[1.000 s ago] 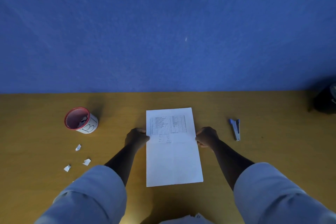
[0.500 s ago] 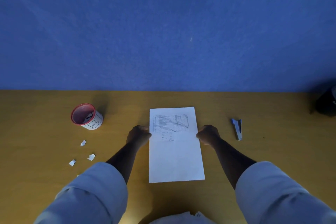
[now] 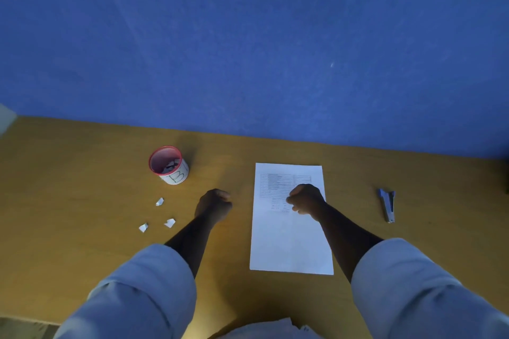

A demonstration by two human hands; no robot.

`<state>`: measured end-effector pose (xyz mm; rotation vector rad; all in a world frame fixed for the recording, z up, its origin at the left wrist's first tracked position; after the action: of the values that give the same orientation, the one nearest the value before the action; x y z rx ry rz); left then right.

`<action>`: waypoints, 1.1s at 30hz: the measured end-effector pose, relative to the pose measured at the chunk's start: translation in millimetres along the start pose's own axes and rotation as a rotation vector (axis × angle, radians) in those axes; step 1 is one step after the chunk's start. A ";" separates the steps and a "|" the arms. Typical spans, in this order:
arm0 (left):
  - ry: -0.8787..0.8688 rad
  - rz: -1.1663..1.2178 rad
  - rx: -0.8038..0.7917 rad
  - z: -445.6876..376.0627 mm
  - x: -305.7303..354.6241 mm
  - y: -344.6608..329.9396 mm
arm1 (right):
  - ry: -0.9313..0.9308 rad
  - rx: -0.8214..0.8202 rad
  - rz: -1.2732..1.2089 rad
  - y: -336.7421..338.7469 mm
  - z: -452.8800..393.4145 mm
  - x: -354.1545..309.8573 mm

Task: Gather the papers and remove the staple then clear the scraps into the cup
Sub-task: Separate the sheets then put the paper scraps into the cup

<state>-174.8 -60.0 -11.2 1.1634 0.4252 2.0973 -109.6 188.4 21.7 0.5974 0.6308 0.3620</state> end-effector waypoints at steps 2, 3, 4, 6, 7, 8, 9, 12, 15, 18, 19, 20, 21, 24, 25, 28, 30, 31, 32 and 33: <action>0.003 0.018 0.019 1.2 -6.1 10.9 | 0.044 -0.022 -0.007 -10.1 1.8 -14.8; 0.001 0.021 0.026 1.0 -9.2 14.8 | 0.060 -0.035 -0.009 -14.7 3.4 -21.1; 0.004 0.028 0.037 0.8 -13.9 20.2 | 0.074 -0.051 -0.016 -20.6 5.0 -28.5; 0.017 0.049 0.061 1.1 -23.8 31.2 | 0.097 -0.090 -0.039 -32.8 8.3 -42.3; 0.019 0.057 0.073 1.0 -28.7 36.3 | 0.110 -0.109 -0.041 -38.0 9.9 -49.0; 0.020 0.064 0.087 0.9 -33.8 41.8 | 0.125 -0.126 -0.034 -43.7 11.0 -55.5; 0.019 0.069 0.100 0.8 -38.8 47.1 | 0.141 -0.140 -0.024 -49.1 12.2 -61.8; 0.017 0.079 0.152 0.4 -54.2 63.9 | 0.208 -0.173 0.039 -65.8 16.4 -81.2; 0.035 0.091 0.228 1.8 -69.4 81.3 | 0.266 -0.207 0.091 -84.7 19.0 -98.8; 0.056 0.102 0.279 3.6 -84.9 95.2 | 0.305 -0.227 0.150 -103.2 18.8 -113.4; 0.063 0.097 0.296 4.3 -90.8 100.3 | 0.327 -0.235 0.189 -110.4 18.8 -118.9; 0.069 0.090 0.316 4.9 -96.9 105.6 | 0.353 -0.242 0.240 -117.8 18.9 -124.2; 0.075 0.086 0.336 5.8 -103.1 110.6 | 0.379 -0.245 0.297 -124.5 19.9 -129.4; 0.100 0.073 0.381 10.7 -122.3 124.9 | 0.422 -0.229 0.374 -143.2 24.7 -142.1; 0.101 0.049 0.388 12.3 -128.8 129.0 | 0.439 -0.228 0.392 -149.8 26.7 -146.5; 0.100 0.011 0.393 16.2 -147.0 137.7 | 0.471 -0.224 0.420 -168.4 33.1 -158.4; 0.109 0.014 0.375 17.6 -157.8 141.5 | 0.491 -0.236 0.466 -180.6 36.8 -166.2; 0.112 0.023 0.362 17.6 -162.7 142.9 | 0.500 -0.240 0.478 -186.7 37.6 -169.7; 0.113 0.035 0.349 17.5 -166.6 144.0 | 0.512 -0.240 0.481 -192.7 38.1 -172.8; 0.110 0.045 0.341 16.9 -169.6 144.8 | 0.526 -0.234 0.487 -198.1 38.7 -175.6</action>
<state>-159.3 -282.8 -22.4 1.2586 0.8417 2.1905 -190.4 -65.9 1.7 0.4230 0.9274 1.0578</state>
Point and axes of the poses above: each hand's wrist, its own z-axis away from the middle knuckle, its own y-axis out of the back of the hand, x = y × z, the point moved 2 cm from there along -z, towards the middle knuckle, and after that the axes turned 6 degrees about z, right-handed, at the moved point
